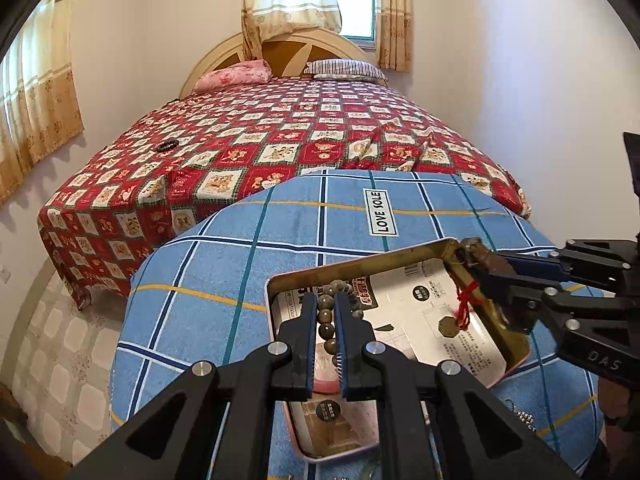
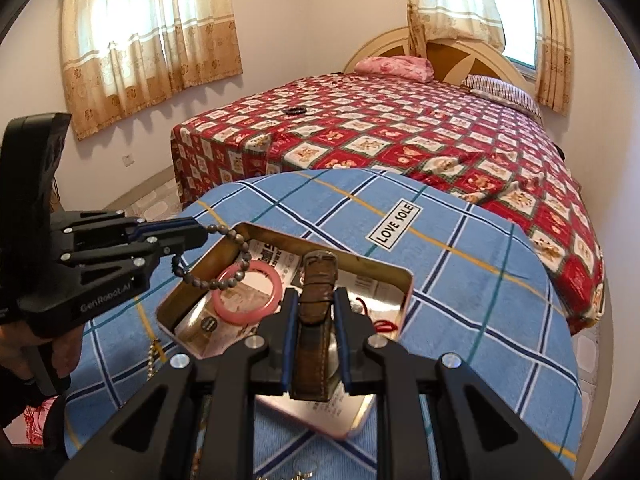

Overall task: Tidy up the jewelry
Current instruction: 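Drop the bead bracelet and wristwatch into the tin with both tools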

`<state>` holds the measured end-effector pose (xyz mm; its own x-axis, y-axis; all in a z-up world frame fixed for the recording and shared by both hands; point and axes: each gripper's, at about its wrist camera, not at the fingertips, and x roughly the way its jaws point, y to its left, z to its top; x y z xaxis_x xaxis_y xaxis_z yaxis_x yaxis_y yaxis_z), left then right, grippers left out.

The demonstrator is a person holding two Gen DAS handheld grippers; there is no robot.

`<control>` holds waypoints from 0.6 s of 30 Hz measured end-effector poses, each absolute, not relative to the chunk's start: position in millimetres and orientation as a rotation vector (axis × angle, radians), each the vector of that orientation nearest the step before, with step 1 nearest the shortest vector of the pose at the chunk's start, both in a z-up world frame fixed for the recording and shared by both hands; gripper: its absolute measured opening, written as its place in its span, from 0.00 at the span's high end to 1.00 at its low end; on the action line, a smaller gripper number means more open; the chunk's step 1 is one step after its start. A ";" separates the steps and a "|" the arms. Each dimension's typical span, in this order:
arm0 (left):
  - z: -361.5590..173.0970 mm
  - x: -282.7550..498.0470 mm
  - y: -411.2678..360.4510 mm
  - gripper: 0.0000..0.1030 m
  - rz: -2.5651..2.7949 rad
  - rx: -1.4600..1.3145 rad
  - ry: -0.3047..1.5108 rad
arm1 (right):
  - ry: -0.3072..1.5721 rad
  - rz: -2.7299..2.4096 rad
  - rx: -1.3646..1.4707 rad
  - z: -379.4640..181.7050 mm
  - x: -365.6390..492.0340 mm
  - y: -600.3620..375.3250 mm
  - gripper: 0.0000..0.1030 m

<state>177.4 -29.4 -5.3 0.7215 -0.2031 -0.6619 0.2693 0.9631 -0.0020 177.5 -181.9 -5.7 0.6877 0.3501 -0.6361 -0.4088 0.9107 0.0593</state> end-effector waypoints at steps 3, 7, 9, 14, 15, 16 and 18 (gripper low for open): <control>-9.1 181.8 -29.2 0.92 -0.256 0.097 0.726 | 0.706 0.425 -0.090 -11.4 186.4 -178.8 0.81; -15.2 186.3 -30.3 0.92 -0.257 0.104 0.740 | 0.729 0.425 -0.099 -19.1 196.3 -174.1 0.81; -18.5 188.1 -30.7 0.92 -0.263 0.102 0.751 | 0.742 0.425 -0.104 -23.6 200.7 -172.5 0.81; -24.0 192.6 -32.2 0.92 -0.270 0.108 0.760 | 0.772 0.419 -0.113 -33.9 211.0 -170.8 0.81; -24.9 193.2 -33.7 0.92 -0.272 0.116 0.757 | 0.776 0.417 -0.115 -35.4 212.0 -170.5 0.81; -24.8 194.0 -34.7 0.92 -0.279 0.118 0.754 | 0.779 0.415 -0.119 -36.8 212.8 -170.0 0.81; -24.0 193.8 -36.7 0.91 -0.283 0.121 0.739 | 0.785 0.410 -0.123 -38.9 214.8 -169.8 0.81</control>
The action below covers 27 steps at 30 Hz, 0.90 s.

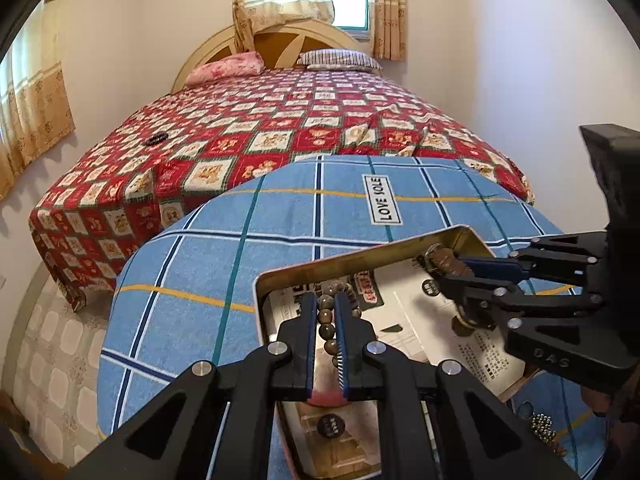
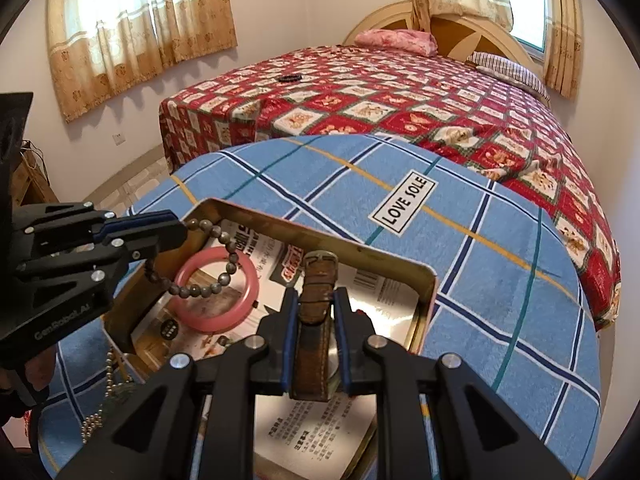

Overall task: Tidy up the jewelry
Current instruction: 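Drop the bead bracelet and wristwatch into the tin with both tools, then close the left tool on the green jade bangle while the right tool grasps the silver ring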

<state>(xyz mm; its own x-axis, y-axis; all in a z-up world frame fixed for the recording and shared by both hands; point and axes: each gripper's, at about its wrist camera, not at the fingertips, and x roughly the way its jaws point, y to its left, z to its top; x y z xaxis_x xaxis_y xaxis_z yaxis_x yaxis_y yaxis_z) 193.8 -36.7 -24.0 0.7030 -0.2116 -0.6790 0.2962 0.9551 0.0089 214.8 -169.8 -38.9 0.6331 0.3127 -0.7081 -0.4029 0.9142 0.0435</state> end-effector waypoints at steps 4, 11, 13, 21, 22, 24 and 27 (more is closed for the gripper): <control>-21.3 192.3 -37.2 0.47 -0.277 0.126 0.722 | 0.791 0.402 -0.112 -41.3 217.6 -171.4 0.79; -14.7 185.0 -30.4 0.44 -0.271 0.117 0.705 | 0.767 0.391 -0.100 -34.6 214.2 -175.3 0.77; -13.9 181.3 -28.7 0.44 -0.269 0.117 0.703 | 0.759 0.391 -0.096 -31.8 211.0 -176.6 0.76; -11.6 169.4 -24.7 0.44 -0.261 0.101 0.706 | 0.727 0.398 -0.094 -22.0 198.7 -175.9 0.63; -10.6 166.8 -23.9 0.44 -0.257 0.103 0.701 | 0.722 0.398 -0.097 -20.8 196.4 -175.8 0.61; -8.3 159.1 -21.9 0.44 -0.248 0.103 0.690 | 0.707 0.397 -0.105 -15.9 188.2 -176.8 0.60; -6.8 144.8 -14.7 0.44 -0.234 0.090 0.684 | 0.694 0.390 -0.107 -9.6 174.5 -182.1 0.57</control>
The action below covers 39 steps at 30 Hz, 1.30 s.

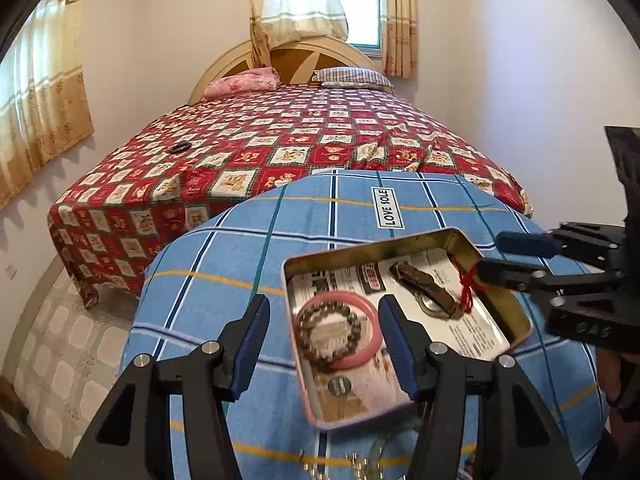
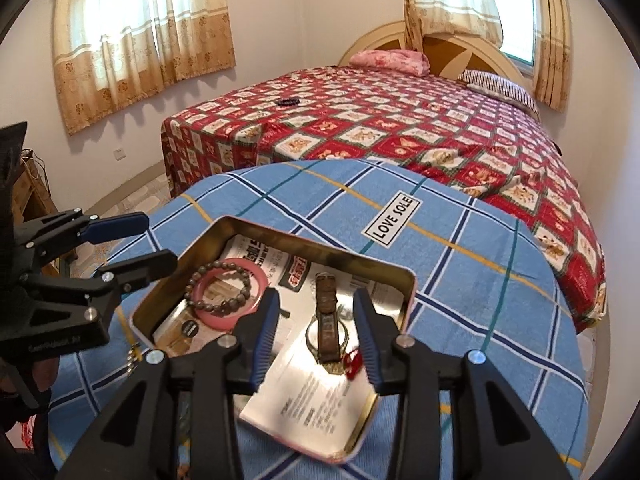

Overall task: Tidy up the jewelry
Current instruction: 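Close the left tool on the green jade bangle while the right tool grasps the silver ring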

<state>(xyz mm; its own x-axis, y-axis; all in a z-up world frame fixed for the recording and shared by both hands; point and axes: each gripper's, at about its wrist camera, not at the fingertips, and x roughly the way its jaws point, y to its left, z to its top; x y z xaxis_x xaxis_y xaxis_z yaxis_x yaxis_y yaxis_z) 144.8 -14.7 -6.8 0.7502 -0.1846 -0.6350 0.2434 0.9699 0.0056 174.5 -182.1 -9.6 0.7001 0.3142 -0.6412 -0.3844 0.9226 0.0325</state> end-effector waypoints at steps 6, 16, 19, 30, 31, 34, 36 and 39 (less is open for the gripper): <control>-20.5 112.2 -8.2 0.44 -0.211 0.108 0.718 | 0.681 0.371 -0.104 -9.3 136.0 -199.7 0.47; -59.3 87.6 -17.2 0.44 -0.211 0.091 0.844 | 0.804 0.312 -0.087 -56.3 102.8 -217.6 0.47; -62.6 87.5 -23.6 0.44 -0.220 0.103 0.849 | 0.830 0.313 -0.091 -66.4 103.4 -214.5 0.47; -76.6 92.6 -33.9 0.69 -0.276 0.098 0.909 | 0.886 0.336 -0.139 -89.5 103.8 -197.1 0.48; -78.3 92.8 -35.0 0.74 -0.281 0.100 0.914 | 0.886 0.336 -0.140 -89.9 103.4 -197.6 0.49; -79.2 93.1 -34.3 0.92 -0.288 0.090 0.920 | 0.883 0.334 -0.135 -89.7 103.2 -199.3 0.53; -77.5 92.9 -32.2 0.92 -0.294 0.072 0.919 | 0.880 0.335 -0.144 -89.6 103.4 -197.7 0.59; -74.5 90.1 -32.1 0.92 -0.300 0.070 0.906 | 0.880 0.359 -0.164 -88.8 101.0 -192.2 0.76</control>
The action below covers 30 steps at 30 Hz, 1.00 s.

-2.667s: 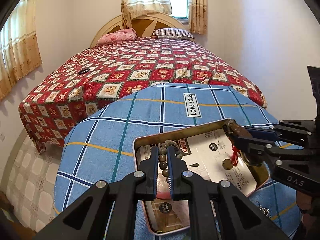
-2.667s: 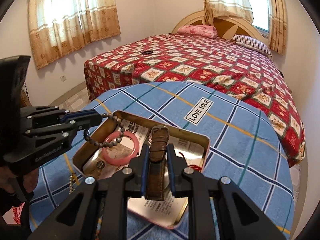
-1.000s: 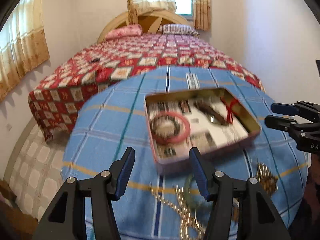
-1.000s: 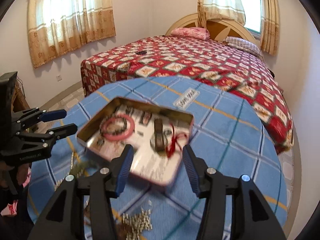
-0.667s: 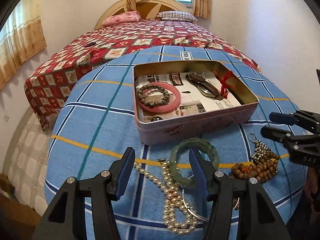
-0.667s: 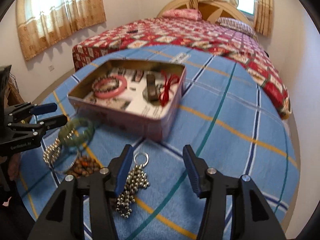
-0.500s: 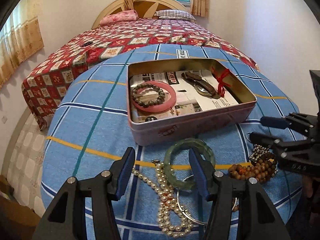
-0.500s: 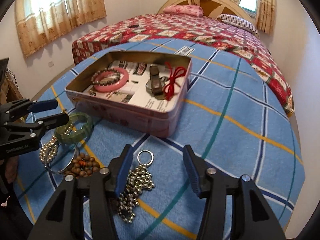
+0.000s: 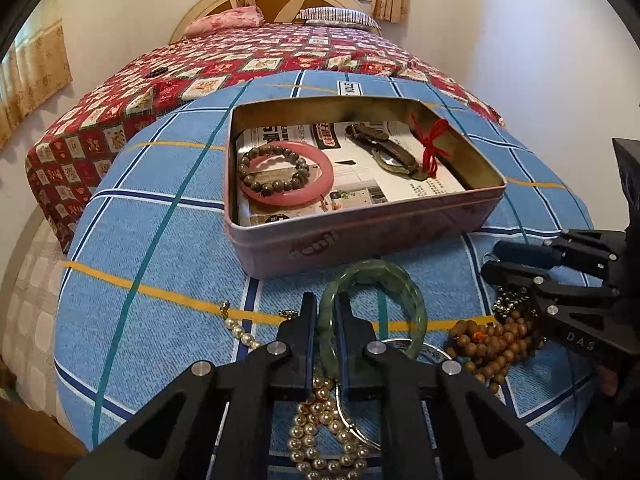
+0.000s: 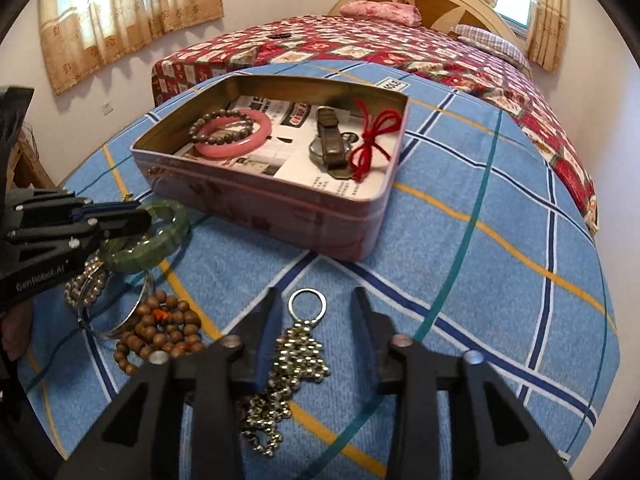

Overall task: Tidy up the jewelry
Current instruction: 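Close the left tool on the green jade bangle while the right tool grasps the silver ring, then drop the jade bangle and silver ring into the tin with both tools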

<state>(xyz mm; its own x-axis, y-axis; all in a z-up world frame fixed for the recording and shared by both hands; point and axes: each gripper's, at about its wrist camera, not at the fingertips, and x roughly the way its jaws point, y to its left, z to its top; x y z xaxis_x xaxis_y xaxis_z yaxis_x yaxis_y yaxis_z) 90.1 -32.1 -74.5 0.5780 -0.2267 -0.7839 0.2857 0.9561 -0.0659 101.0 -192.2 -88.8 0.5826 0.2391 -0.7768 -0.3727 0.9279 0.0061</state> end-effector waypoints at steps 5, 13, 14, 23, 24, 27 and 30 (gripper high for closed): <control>-65.1 86.8 -32.2 0.92 -0.309 0.060 0.876 | 0.880 0.393 -0.173 -88.4 97.8 -187.7 0.78; -45.7 82.5 -26.4 0.92 -0.301 0.049 0.824 | 0.837 0.390 -0.161 -74.6 89.6 -190.9 0.79; -43.8 82.3 -26.2 0.92 -0.301 0.051 0.819 | 0.826 0.389 -0.163 -70.9 88.2 -190.8 0.79; -28.5 81.2 -23.5 0.92 -0.294 0.051 0.777 | 0.755 0.394 -0.165 -46.5 86.3 -189.6 0.79; -27.4 82.1 -22.8 0.92 -0.291 0.051 0.774 | 0.747 0.396 -0.165 -44.1 87.2 -189.9 0.79; -23.8 86.1 -20.5 0.92 -0.282 0.051 0.766 | 0.731 0.395 -0.167 -38.7 89.5 -190.7 0.79; -20.2 89.8 -19.2 0.92 -0.275 0.051 0.755 | 0.723 0.394 -0.169 -35.3 93.3 -191.4 0.79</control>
<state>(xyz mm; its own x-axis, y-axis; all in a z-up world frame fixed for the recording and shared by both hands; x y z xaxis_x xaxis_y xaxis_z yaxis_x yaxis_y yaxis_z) 89.8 -19.2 -20.2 0.6945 -0.2277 -0.6825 0.2643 0.9630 -0.0523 93.3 -191.4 -35.3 0.6803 0.2914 -0.6725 -0.4068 0.9134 -0.0158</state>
